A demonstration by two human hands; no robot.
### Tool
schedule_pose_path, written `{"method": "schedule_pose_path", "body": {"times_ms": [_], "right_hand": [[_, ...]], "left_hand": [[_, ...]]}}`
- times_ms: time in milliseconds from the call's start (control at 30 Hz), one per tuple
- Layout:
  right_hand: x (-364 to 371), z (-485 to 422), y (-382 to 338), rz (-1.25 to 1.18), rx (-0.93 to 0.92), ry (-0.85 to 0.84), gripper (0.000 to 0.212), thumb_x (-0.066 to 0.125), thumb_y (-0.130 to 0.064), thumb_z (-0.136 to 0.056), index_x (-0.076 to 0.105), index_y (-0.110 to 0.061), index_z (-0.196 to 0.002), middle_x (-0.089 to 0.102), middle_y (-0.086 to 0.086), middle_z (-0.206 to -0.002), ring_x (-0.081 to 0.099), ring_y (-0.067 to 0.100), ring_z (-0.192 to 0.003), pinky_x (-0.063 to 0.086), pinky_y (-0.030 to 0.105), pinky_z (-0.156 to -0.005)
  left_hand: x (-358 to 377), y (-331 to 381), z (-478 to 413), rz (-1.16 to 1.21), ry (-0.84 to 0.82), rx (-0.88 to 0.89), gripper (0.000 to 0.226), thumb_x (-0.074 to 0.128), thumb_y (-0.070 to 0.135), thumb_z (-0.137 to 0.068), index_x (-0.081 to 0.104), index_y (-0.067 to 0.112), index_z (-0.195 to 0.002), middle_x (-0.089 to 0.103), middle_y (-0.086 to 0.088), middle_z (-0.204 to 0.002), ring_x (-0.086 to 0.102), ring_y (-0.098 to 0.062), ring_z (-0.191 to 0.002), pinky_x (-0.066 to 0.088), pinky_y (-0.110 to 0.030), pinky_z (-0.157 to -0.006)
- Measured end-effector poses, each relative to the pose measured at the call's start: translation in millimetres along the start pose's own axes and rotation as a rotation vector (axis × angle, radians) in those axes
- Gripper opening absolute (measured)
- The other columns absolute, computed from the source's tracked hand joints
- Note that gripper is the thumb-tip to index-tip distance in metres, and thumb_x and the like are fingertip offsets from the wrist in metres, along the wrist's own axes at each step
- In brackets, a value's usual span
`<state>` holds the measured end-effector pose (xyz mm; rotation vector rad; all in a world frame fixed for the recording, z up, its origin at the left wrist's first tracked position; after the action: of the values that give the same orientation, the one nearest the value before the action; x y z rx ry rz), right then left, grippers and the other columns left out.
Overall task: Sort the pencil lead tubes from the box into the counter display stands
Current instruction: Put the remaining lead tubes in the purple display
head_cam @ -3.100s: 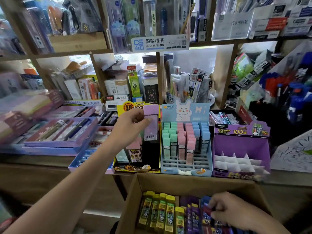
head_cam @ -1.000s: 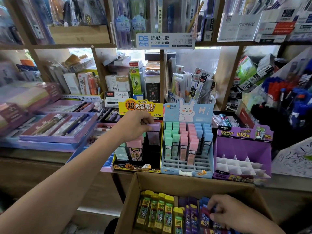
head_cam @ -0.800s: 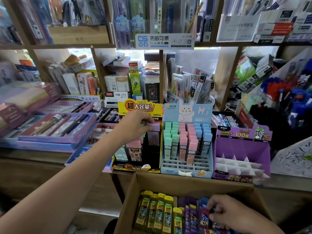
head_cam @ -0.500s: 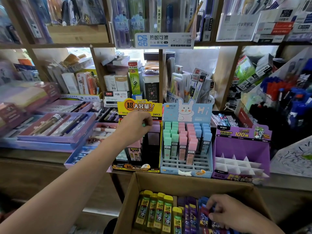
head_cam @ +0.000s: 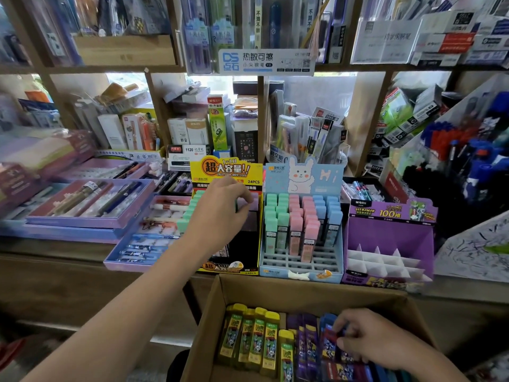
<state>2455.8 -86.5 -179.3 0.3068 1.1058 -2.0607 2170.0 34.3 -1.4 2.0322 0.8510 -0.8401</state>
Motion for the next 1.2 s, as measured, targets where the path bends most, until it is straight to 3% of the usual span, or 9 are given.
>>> {"method": "schedule_pose_path", "body": {"times_ms": [133, 333, 500, 567, 667, 767, 867, 1067, 1200], "right_hand": [[-4.1, 11.2, -3.2, -0.031, -0.002, 0.035, 0.024, 0.075, -0.026, -0.093, 0.063, -0.029, -0.114, 0.074, -0.001, -0.092, 0.071, 0.013, -0.086, 0.058, 0.033, -0.084], [-7.3, 37.7, 4.5, -0.08, 0.045, 0.147, 0.021, 0.07, -0.029, -0.096, 0.056, -0.035, -0.112, 0.071, -0.007, -0.096, 0.069, 0.005, -0.087, 0.055, 0.026, -0.077], [7.1, 52.3, 12.1, -0.092, 0.1, 0.23, 0.016, 0.063, -0.014, -0.099, 0.06, -0.023, -0.112, 0.068, -0.002, -0.099, 0.064, 0.011, -0.087, 0.053, 0.03, -0.081], [14.8, 57.6, 7.5, -0.047, 0.105, 0.218, 0.02, 0.064, -0.01, -0.097, 0.06, -0.028, -0.104, 0.068, -0.007, -0.101, 0.064, 0.006, -0.092, 0.052, 0.023, -0.084], [23.7, 60.8, 1.6, 0.093, 0.121, 0.229, 0.031, 0.07, -0.019, -0.093, 0.062, -0.031, -0.12, 0.063, -0.01, -0.12, 0.061, 0.007, -0.11, 0.049, 0.026, -0.1], [28.8, 64.3, 0.0, 0.189, 0.178, 0.329, 0.034, 0.07, -0.023, -0.092, 0.055, -0.033, -0.121, 0.055, -0.007, -0.122, 0.059, 0.013, -0.11, 0.05, 0.032, -0.1], [32.3, 62.2, 9.0, 0.139, 0.225, 0.338, 0.042, 0.071, -0.023, -0.091, 0.049, -0.027, -0.126, 0.061, -0.005, -0.115, 0.062, 0.014, -0.105, 0.055, 0.035, -0.096], [33.2, 51.5, 20.1, -0.037, 0.17, 0.357, 0.036, 0.069, -0.02, -0.093, 0.046, -0.034, -0.116, 0.063, -0.012, -0.1, 0.06, 0.001, -0.09, 0.044, 0.017, -0.067], [33.4, 44.1, 24.9, -0.138, 0.11, 0.362, 0.046, 0.068, -0.017, -0.094, 0.048, -0.033, -0.132, 0.06, -0.014, -0.111, 0.061, 0.004, -0.102, 0.048, 0.017, -0.078]], "left_hand": [[4.0, 30.7, 45.9, 0.126, 0.01, 0.019, 0.008, 0.071, 0.014, -0.091, 0.072, 0.022, -0.092, 0.061, 0.011, -0.095, 0.053, -0.007, -0.095, 0.041, -0.014, -0.079], [37.2, 53.2, 107.3, 0.391, -0.165, -0.135, 0.019, 0.073, 0.015, -0.09, 0.068, 0.033, -0.094, 0.06, 0.018, -0.093, 0.057, -0.001, -0.094, 0.042, -0.007, -0.074], [92.6, 61.2, 142.4, 0.52, -0.526, -0.416, 0.028, 0.075, 0.026, -0.089, 0.059, 0.041, -0.106, 0.064, 0.016, -0.097, 0.059, 0.004, -0.092, 0.049, -0.011, -0.074], [113.0, 64.0, 152.5, 0.535, -0.659, -0.466, 0.03, 0.075, 0.029, -0.088, 0.056, 0.039, -0.11, 0.064, 0.014, -0.099, 0.061, -0.001, -0.093, 0.051, -0.019, -0.074], [135.9, 66.2, 161.8, 0.434, -0.77, -0.451, 0.031, 0.075, 0.032, -0.085, 0.056, 0.037, -0.109, 0.063, 0.016, -0.098, 0.06, 0.001, -0.089, 0.047, -0.017, -0.068], [153.3, 67.4, 164.9, 0.363, -0.814, -0.403, 0.034, 0.077, 0.035, -0.08, 0.059, 0.036, -0.108, 0.062, 0.017, -0.097, 0.059, 0.001, -0.086, 0.047, -0.021, -0.066], [168.2, 69.8, 165.4, 0.365, -0.842, -0.428, 0.039, 0.082, 0.043, -0.074, 0.063, 0.034, -0.108, 0.065, 0.017, -0.098, 0.061, 0.002, -0.088, 0.051, -0.022, -0.067], [186.5, 70.5, 173.2, 0.426, -0.835, -0.475, 0.035, 0.084, 0.05, -0.07, 0.073, 0.035, -0.101, 0.076, 0.016, -0.087, 0.071, -0.003, -0.08, 0.062, -0.031, -0.075], [190.7, 66.8, 175.1, 0.42, -0.832, -0.491, 0.024, 0.084, 0.043, -0.07, 0.075, 0.03, -0.087, 0.076, 0.011, -0.078, 0.07, -0.002, -0.067, 0.063, -0.032, -0.066]]}}
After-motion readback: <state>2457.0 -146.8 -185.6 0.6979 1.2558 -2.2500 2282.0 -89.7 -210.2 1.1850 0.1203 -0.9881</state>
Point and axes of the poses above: each hand's wrist, its own z-axis away from the middle knuckle, its own x-axis out of the palm, y = z × x, the point moved 4 cm from there along -z, towards the middle knuckle
